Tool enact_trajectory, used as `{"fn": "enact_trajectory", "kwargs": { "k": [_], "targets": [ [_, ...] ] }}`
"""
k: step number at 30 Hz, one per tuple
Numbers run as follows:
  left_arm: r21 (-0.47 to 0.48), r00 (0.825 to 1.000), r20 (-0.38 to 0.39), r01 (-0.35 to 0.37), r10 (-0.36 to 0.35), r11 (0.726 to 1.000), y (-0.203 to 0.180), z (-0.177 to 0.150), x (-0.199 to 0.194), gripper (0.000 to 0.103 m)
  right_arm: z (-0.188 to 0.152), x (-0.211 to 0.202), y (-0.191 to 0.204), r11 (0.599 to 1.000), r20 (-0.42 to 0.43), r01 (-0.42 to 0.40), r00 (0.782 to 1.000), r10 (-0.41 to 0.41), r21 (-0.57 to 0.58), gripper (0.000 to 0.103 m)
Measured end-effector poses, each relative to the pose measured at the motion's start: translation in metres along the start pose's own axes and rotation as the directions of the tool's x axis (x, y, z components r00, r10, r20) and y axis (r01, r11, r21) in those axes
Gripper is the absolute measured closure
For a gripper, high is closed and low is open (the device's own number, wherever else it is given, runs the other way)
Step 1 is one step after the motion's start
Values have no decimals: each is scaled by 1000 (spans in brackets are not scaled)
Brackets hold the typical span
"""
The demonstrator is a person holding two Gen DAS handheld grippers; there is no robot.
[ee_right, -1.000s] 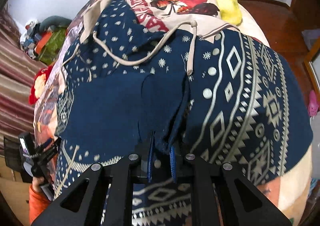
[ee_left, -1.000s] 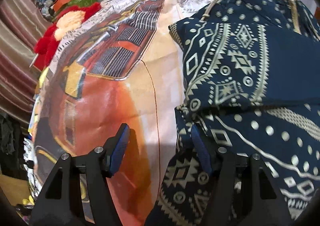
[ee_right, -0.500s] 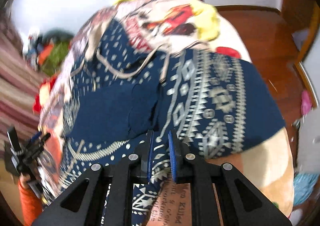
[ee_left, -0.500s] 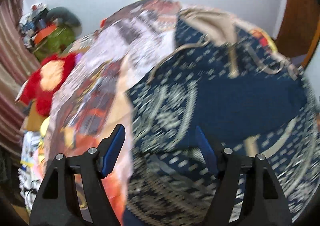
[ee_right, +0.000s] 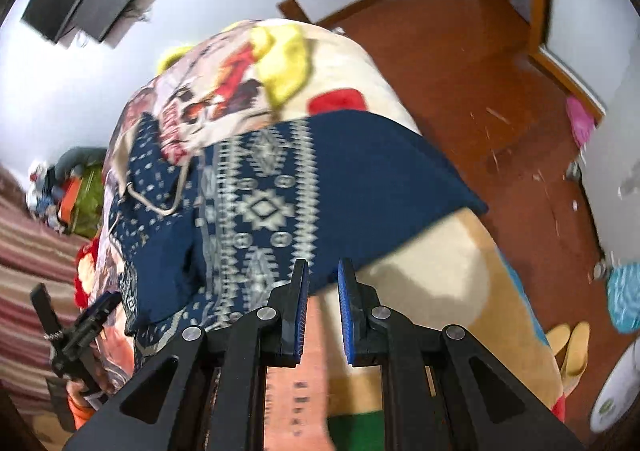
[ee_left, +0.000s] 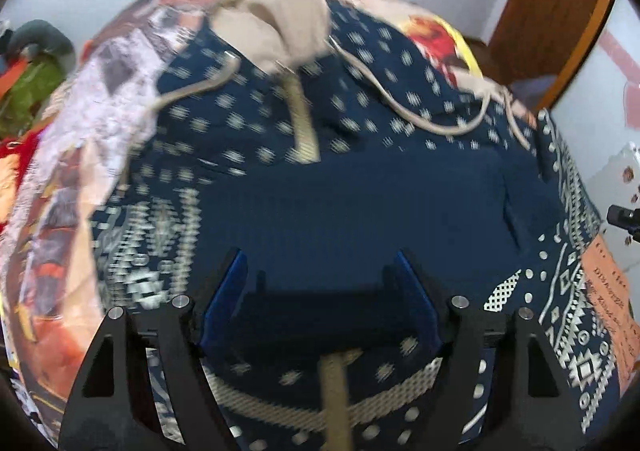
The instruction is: Fold large clothes
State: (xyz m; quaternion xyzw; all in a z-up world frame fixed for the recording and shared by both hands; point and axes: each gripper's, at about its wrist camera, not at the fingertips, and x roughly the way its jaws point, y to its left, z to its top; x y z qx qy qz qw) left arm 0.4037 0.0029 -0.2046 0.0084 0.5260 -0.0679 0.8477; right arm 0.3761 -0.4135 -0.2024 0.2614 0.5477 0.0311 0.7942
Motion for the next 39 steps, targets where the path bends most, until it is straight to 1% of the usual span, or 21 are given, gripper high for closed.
{"fn": "enact_trajectory", "kwargs": {
  "k": [4,8,10,11,12,13,14,15,16,20,23,24,25,26,28,30,33,35,37,39],
  "targets": [
    [-2,996,-82,32,-32,999,-14,2,28,28,6,14,-28,992,-26,-45,999,48,117,92],
    [-8,994,-88,59,-59,998,-16,3,33,28,12,25,-46,976,-34,-82,995,90,202,92],
    [-25,993,-97,71,-74,997,-14,4,37,26,12,28,-50,972,-29,-88,995,97,219,90],
    [-35,992,-99,75,-78,997,-13,4,38,25,13,31,-52,969,-31,-91,994,101,229,87],
    [-46,991,-100,81,-85,996,-12,4,40,24,14,35,-55,965,-35,-98,993,109,245,73],
    [-55,991,-101,86,-91,995,-11,5,41,23,15,37,-56,960,-35,-106,992,119,258,51],
    [-66,990,-101,92,-98,994,-10,5,42,22,15,41,-58,953,-30,-125,990,139,275,41],
    [-74,990,-101,95,-102,993,-8,5,43,21,16,42,-60,947,-20,-149,987,161,285,33],
    [-78,989,-101,97,-105,992,-7,4,43,21,16,44,-58,945,-10,-163,985,173,283,33],
    [-76,990,-99,93,-101,993,-9,4,44,21,23,54,-50,959,-9,-134,990,141,250,33],
    [-73,991,-95,89,-95,993,-9,4,43,21,31,60,-49,961,-1,-117,993,121,250,35],
    [-73,991,-92,86,-92,994,-9,4,42,21,34,62,-49,963,10,-109,994,110,247,43],
    [-73,992,-89,82,-89,994,-7,3,39,21,37,64,-49,965,20,-95,996,93,245,54],
    [-75,993,-83,76,-82,994,-6,3,38,21,39,66,-48,965,31,-76,997,70,253,59],
    [-83,996,-68,58,-63,995,-3,3,33,21,43,68,-47,967,53,-74,997,63,246,79],
    [-96,998,-45,38,-43,995,2,3,25,21,47,67,-41,974,75,-70,996,55,216,89],
    [-110,999,-3,34,-35,993,13,3,9,21,49,57,-28,981,115,-79,992,59,175,94],
    [-124,999,24,27,-25,992,21,3,-3,21,52,38,-8,988,173,-100,982,79,117,94],
    [-137,999,47,25,-19,990,31,3,-15,21,54,22,10,992,213,-112,972,96,62,94],
    [-150,998,68,26,-15,988,38,3,-25,21,56,3,36,989,253,-150,956,147,-8,95]
  ]
}}
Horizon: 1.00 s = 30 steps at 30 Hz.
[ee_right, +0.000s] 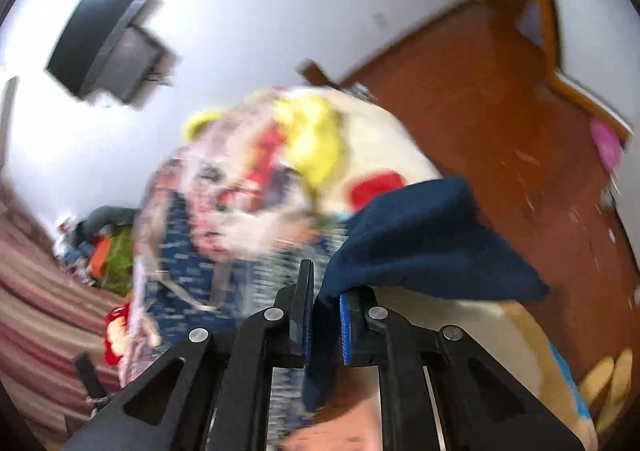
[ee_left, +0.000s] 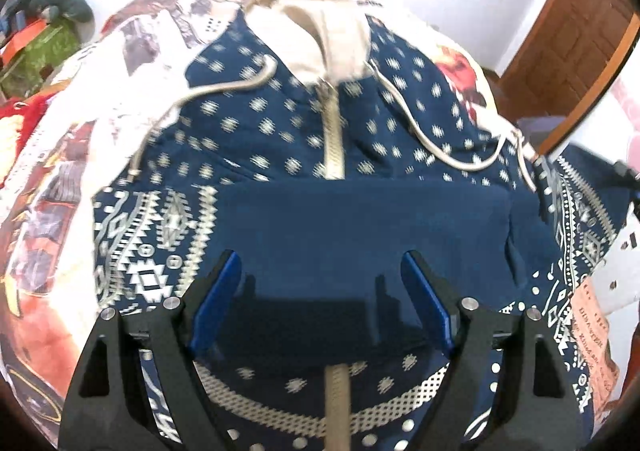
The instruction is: Fold large clothes
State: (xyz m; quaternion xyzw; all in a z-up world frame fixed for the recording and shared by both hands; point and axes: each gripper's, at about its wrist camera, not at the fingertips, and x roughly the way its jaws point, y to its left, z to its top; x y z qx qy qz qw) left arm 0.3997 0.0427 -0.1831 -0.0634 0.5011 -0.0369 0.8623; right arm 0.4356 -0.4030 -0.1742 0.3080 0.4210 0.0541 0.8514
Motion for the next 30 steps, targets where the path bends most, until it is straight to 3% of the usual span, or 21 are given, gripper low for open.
{"fn": "enact_trajectory", "kwargs": {
  "k": [4,9,13,17,20,22,23,24,26,30],
  "targets": [
    [-35,999,47,10,-8,999,18,0,-24,21,2,-24,68,986,58,-88,994,97,-139,95],
    [-56,996,89,2,3,998,34,-5,-46,21,-18,-20,146,944,8,-198,978,207,-264,95],
    [-43,994,102,-26,30,999,47,-16,-58,21,-50,12,191,917,-82,-216,976,200,-335,95],
    [-13,991,112,-66,67,998,57,-28,-65,21,-92,63,211,909,-212,-170,973,93,-381,94],
    [22,988,117,-100,97,995,58,-36,-67,21,-123,106,200,921,-346,-112,938,-26,-373,94],
    [50,988,114,-115,108,992,56,-41,-66,21,-136,130,186,927,-434,-64,894,-111,-369,94],
    [60,988,112,-117,110,991,55,-42,-65,21,-147,146,177,927,-496,-18,848,-184,-374,94],
    [68,988,110,-118,110,991,53,-44,-64,21,-153,150,169,931,-520,-17,833,-189,-365,94],
    [80,990,100,-110,102,991,47,-45,-60,21,-154,143,163,939,-513,-45,846,-146,-342,94],
    [101,993,87,-83,74,991,27,-39,-55,21,-148,134,151,962,-588,-64,802,-110,-266,94]
  ]
}}
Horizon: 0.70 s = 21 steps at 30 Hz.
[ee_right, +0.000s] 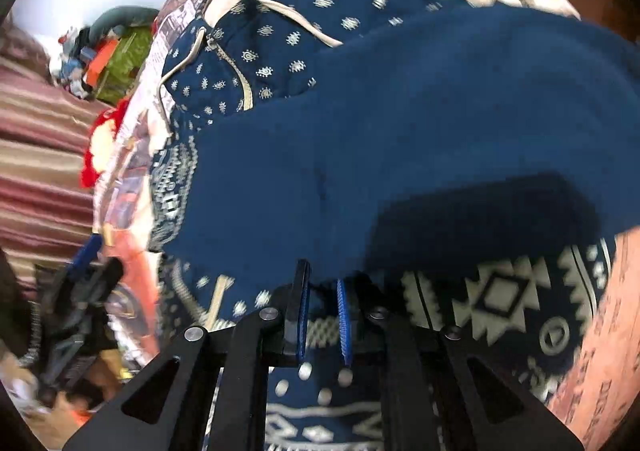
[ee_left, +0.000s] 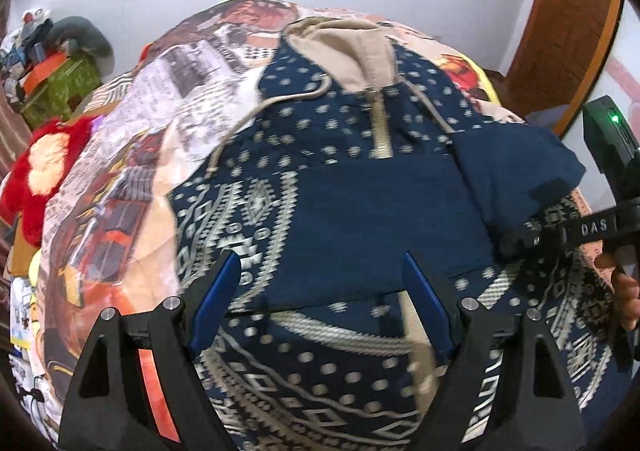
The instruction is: Fold large clothes
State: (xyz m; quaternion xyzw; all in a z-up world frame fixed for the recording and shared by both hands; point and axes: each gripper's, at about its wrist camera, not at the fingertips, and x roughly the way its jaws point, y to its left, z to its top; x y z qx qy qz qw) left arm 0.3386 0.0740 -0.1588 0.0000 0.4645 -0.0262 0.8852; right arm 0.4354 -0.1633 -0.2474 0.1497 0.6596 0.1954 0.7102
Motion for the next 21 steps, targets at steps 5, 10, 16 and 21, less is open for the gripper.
{"fn": "enact_trajectory", "kwargs": {
  "k": [5,10,16,21],
  "targets": [
    [85,1000,16,26,-27,996,-42,18,-3,21,-20,-19,-11,999,-28,-50,998,50,-10,94],
    [192,997,16,72,-77,979,-95,36,-3,21,-45,-62,-19,995,53,2,999,3,-104,94],
    [316,986,-45,169,-163,934,-178,56,13,21,-68,-138,-75,998,293,55,955,-48,-18,94],
    [421,975,-108,222,-194,880,-254,65,38,21,-90,-190,-115,984,456,160,872,-179,79,94]
  ]
}}
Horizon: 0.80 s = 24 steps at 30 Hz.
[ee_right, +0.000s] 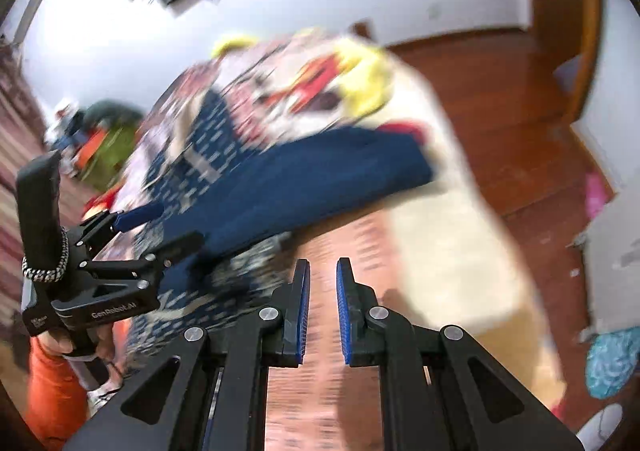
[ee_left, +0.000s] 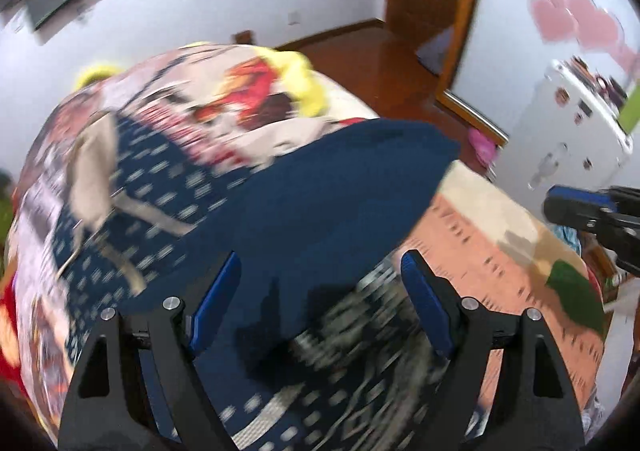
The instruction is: Fold large clothes
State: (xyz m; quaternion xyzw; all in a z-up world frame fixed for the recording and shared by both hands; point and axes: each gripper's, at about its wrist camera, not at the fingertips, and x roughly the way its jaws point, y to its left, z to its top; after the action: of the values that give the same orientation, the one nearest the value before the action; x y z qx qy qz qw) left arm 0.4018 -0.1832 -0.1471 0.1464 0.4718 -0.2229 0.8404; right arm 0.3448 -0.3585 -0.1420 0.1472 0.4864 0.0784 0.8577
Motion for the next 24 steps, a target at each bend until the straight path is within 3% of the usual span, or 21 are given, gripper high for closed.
{"fn": "enact_trajectory", "kwargs": {
  "k": [5,8,11,12,13,15,19,24],
  "targets": [
    [60,994,-95,53,-47,997,-45,26,51,21,-8,-26,-35,986,90,164,982,-165,23,94],
    [128,995,-100,-9,22,992,-64,32,76,21,-16,-24,-53,986,62,149,986,-154,73,94],
    [196,993,-19,-114,120,974,-73,32,83,44,-21,-11,-63,985,12,140,990,-142,101,94],
    [200,992,-1,-125,127,972,-73,34,82,57,-22,-9,-67,985,1,139,990,-140,105,94],
    [200,992,21,-129,127,971,-72,35,79,78,-24,-4,-65,985,-5,138,990,-138,106,94],
    [194,990,45,-140,134,971,-72,38,73,97,-25,3,-64,986,-20,128,992,-126,105,94],
    [113,987,121,-116,102,987,-45,47,38,98,-22,15,-56,989,-37,111,993,-108,94,94],
    [-58,974,209,-72,83,996,25,45,-27,98,-12,24,-30,997,-46,61,997,-60,35,94]
  ]
}}
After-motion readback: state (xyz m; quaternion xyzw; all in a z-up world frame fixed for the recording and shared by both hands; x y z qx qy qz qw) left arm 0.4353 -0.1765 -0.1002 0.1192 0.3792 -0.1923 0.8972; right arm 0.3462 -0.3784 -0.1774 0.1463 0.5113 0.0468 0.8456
